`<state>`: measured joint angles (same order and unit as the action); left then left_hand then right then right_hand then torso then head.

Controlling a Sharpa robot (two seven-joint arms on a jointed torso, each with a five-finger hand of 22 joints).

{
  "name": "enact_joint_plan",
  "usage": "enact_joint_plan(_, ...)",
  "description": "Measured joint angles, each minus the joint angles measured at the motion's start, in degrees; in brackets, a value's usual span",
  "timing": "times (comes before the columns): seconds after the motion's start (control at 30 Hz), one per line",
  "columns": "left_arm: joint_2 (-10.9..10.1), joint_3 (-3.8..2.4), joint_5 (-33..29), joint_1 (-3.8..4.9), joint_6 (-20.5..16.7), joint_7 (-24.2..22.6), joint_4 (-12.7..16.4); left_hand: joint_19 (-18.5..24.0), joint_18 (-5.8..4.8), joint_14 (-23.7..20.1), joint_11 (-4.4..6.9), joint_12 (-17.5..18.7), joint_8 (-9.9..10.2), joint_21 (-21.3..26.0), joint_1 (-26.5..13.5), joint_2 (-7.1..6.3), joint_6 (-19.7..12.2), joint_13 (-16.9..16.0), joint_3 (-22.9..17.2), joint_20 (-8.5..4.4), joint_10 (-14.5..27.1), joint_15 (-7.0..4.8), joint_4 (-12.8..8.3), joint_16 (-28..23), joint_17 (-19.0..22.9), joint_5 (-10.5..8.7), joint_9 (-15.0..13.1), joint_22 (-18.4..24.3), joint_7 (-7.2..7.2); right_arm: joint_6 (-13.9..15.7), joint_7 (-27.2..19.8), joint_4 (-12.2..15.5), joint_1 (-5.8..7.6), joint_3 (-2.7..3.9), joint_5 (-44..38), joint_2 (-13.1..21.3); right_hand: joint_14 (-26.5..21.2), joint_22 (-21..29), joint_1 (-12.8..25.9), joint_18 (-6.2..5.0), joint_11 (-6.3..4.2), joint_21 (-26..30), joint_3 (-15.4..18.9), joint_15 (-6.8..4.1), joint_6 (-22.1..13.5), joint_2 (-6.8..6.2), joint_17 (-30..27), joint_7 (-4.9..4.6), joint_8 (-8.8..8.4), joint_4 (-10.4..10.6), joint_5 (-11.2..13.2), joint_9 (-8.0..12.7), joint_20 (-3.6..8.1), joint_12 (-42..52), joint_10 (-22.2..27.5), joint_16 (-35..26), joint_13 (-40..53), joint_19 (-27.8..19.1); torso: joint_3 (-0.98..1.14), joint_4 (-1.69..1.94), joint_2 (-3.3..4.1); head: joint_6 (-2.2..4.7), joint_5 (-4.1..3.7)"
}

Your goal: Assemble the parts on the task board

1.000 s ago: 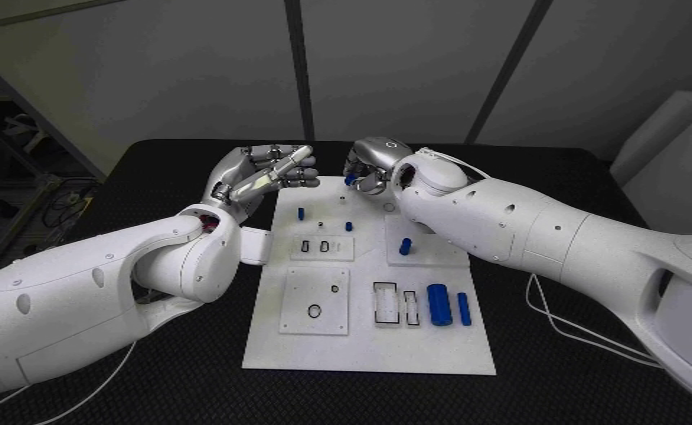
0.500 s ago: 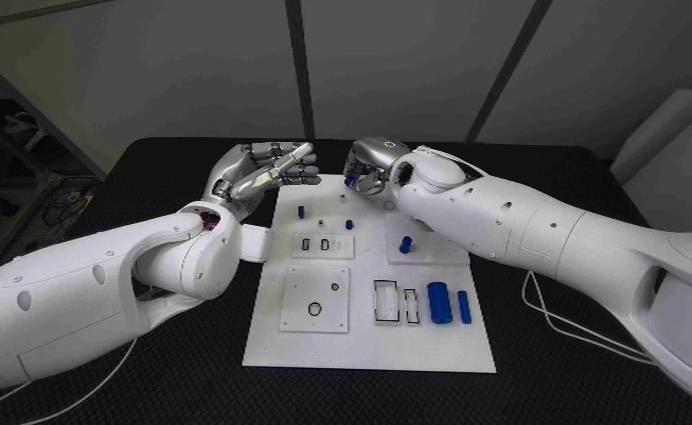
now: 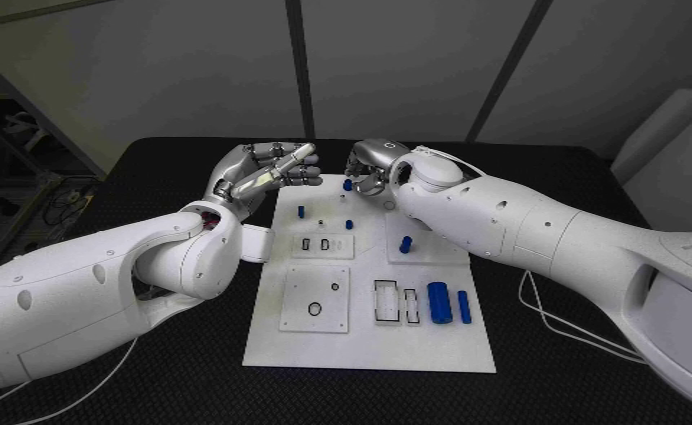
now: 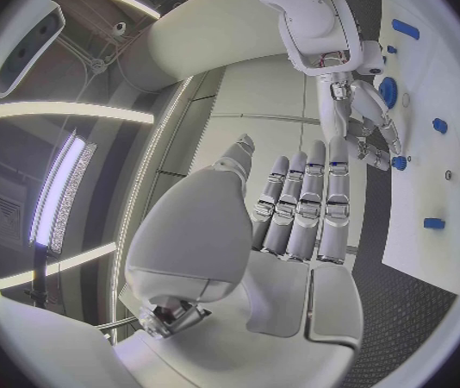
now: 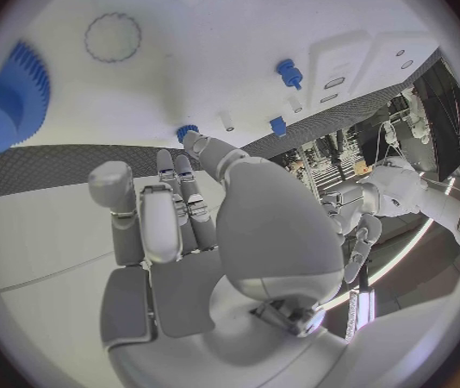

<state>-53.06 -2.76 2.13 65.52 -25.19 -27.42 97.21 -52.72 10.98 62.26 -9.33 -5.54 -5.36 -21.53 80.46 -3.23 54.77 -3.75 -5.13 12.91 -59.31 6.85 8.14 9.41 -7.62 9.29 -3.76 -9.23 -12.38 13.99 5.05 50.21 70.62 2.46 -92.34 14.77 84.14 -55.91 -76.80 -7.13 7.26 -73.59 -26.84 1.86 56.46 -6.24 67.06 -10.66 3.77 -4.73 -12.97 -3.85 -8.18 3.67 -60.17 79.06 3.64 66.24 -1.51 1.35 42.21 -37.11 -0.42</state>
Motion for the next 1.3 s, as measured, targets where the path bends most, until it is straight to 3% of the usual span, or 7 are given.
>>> enact_joint_plan(0.33,-0.11,0.00,0.00,0.03,0.41,0.29,0.00,0.00,0.00,0.00,-0.22,0.00,0.05,0.00,0.00,0.00,0.00,0.00,0.16,0.00,0.22,0.00,-0.16,-0.30,-0.05,0.00,0.00,0.03,0.00,0.06,0.05,2.57,0.00,-0.01,0.15,1.65,-0.20,0.88,0.37,0.00,0.00,0.45,0.23,0.20,-1.45,-0.37,-0.76,0.22,0.00,0.22,0.00,0.00,-0.11,0.35,1.02,-0.23,0.09,-0.52,0.00,-0.06,-0.01,0.04,0.02)
enact_joint_plan(0.53,-0.61,0.00,0.02,0.03,0.58,0.38,-0.20,0.00,0.00,0.00,-0.22,0.00,0.04,0.00,0.00,0.00,0.00,0.00,0.16,0.00,0.22,0.00,-0.16,-0.30,-0.05,0.00,0.00,0.08,0.00,2.98,0.00,10.34,-0.01,-0.01,1.07,8.89,-0.20,0.23,0.37,0.00,-0.41,0.45,0.68,0.20,-1.63,-0.37,-0.41,0.40,0.00,0.66,-0.22,-0.19,-0.11,2.35,-0.49,-0.22,0.50,-0.51,0.01,-0.32,-0.16,0.24,0.17)
enact_joint_plan(0.7,-0.93,0.00,0.19,0.03,0.67,0.47,-0.62,0.22,-0.01,0.00,0.01,0.00,0.30,0.33,-0.39,0.39,0.43,-0.14,0.32,0.22,-2.05,0.00,-0.32,-0.97,-0.25,-0.22,0.00,0.42,0.02,5.42,0.10,17.49,0.03,0.06,5.10,16.66,-0.20,-1.36,3.07,0.00,-0.24,-0.26,3.90,0.20,-2.69,-3.08,0.56,-0.81,0.00,2.41,-0.85,-0.22,-0.15,4.71,-3.68,0.47,1.07,1.11,0.04,-0.83,-0.37,0.41,0.49)
enact_joint_plan(0.9,-1.18,0.01,0.42,0.03,0.74,0.49,-1.11,0.22,0.00,0.00,0.01,0.00,0.29,0.33,-0.39,0.39,0.42,-0.14,0.32,0.22,-2.05,0.00,-0.32,-0.97,-0.25,-0.22,0.00,0.42,0.01,4.41,1.56,22.21,0.27,0.98,11.19,23.63,-0.19,-3.23,4.43,0.01,-2.91,-1.07,10.56,-1.70,-4.08,-4.30,2.30,1.07,0.69,3.96,-1.90,-0.40,1.45,14.15,-13.83,1.51,6.49,3.13,0.14,-1.52,-0.69,0.62,0.63)
enact_joint_plan(1.0,-1.19,0.01,0.48,0.03,0.78,0.50,-1.22,0.22,0.00,0.00,0.01,0.00,0.29,0.33,-0.39,0.39,0.42,-0.13,0.32,0.22,-2.05,0.00,-0.32,-0.97,-0.25,-0.22,0.00,0.42,0.01,2.89,2.29,22.62,0.35,1.22,12.73,24.89,-0.09,-5.38,2.66,0.94,-3.67,-2.26,15.93,-2.40,-4.38,-4.21,5.20,1.94,1.79,4.91,-3.66,-0.79,2.49,25.29,-13.03,3.19,15.90,5.12,0.19,-1.70,-0.77,0.74,0.63)
enact_joint_plan(1.13,-1.15,0.01,0.57,0.03,0.83,0.51,-1.40,0.22,-0.01,0.00,0.01,0.00,0.29,0.33,-0.39,0.39,0.42,-0.13,0.32,0.22,-2.05,0.00,-0.32,-0.97,-0.24,-0.22,0.00,0.42,0.00,0.03,3.49,21.78,0.37,1.33,14.37,25.50,-0.10,-9.24,0.00,1.85,-2.98,-4.24,22.63,-2.33,-5.54,-1.54,7.86,1.21,4.01,8.34,-5.01,-1.34,2.03,57.65,-10.57,6.87,49.37,8.06,0.23,-1.77,-0.79,0.81,0.48)
enact_joint_plan(1.3,-0.96,0.01,0.64,0.03,0.87,0.52,-1.62,0.22,0.00,0.00,0.01,0.00,0.29,0.33,-0.39,0.39,0.42,-0.13,0.32,0.22,-2.05,0.00,-0.32,-0.97,-0.30,-0.22,0.00,0.41,0.00,-2.49,4.43,19.34,0.42,1.44,15.50,23.85,-0.10,-10.60,-0.86,1.83,-2.73,-4.74,24.70,-1.74,-6.25,-0.67,7.90,0.93,5.17,10.12,-5.63,-1.49,1.71,65.48,-11.58,7.94,57.88,8.74,0.24,-1.76,-0.74,0.80,0.40)
